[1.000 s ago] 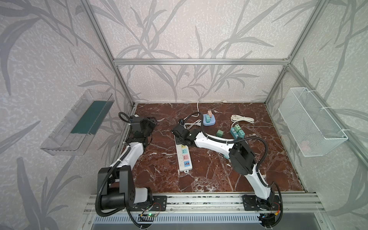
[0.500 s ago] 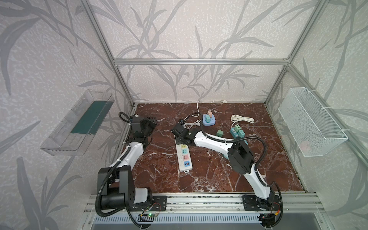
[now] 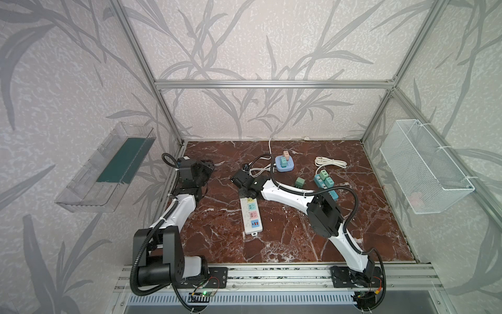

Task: Insert the plug
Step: 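Lower the teal adapter into the socket beside the pink adapter, open right gripper, then raise the right gripper and move it toward the teal adapters near the teal strip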

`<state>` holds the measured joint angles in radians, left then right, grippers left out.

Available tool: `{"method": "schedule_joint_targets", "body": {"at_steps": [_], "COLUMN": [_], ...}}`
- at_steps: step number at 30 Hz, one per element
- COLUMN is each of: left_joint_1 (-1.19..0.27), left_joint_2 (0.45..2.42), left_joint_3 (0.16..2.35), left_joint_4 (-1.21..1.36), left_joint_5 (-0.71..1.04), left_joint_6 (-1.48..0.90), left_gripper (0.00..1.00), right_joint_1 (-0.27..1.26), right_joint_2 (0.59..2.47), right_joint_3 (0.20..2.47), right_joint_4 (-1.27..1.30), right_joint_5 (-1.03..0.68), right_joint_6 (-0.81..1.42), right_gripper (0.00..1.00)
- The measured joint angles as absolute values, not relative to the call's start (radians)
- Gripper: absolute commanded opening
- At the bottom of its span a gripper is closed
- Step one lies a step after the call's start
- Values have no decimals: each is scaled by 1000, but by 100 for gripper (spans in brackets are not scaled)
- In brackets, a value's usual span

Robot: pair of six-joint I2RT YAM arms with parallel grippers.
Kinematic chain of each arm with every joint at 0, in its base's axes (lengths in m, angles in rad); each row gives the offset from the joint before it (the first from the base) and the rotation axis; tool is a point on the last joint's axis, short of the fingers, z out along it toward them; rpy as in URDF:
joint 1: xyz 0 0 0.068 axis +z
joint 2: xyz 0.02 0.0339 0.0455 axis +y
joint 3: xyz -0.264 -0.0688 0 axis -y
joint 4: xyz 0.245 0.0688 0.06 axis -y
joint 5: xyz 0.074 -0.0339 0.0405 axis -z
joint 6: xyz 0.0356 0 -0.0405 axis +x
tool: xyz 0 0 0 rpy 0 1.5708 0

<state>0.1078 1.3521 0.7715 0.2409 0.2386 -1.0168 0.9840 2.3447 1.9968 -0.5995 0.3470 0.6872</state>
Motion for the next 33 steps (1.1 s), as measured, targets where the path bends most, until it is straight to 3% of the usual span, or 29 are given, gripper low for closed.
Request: {"method": "schedule_joint_targets", "body": {"at_steps": [3,5,14,19,26,33], "left_joint_1": [108,108,109,109,112,112], "left_joint_2": [1352,1352,1352,1352,1352,1352], "left_joint_3": [772,772,773,777,777,777], "left_joint_4": [241,241,241,249,256,264], "left_joint_5": [239,239,238,237,237,238], "left_joint_6": [-1018,-1019,-1006,-994,-988,-989], "left_gripper": [51,51,57,58,58,58], "right_joint_1": [984,984,974,965,931,900], "right_joint_2": [2344,2342,2329,2299,2175,2189], "right_joint_3": [1996,1996,1963,1941,1939,1950], "right_joint_4": [-600,-600,-613,-632,-629,-622], "right_joint_5": [347,345,280,252,226,189], "right_joint_6": [688,687,643,589,525,522], "right_gripper": [1,17,48,53,53,51]}}
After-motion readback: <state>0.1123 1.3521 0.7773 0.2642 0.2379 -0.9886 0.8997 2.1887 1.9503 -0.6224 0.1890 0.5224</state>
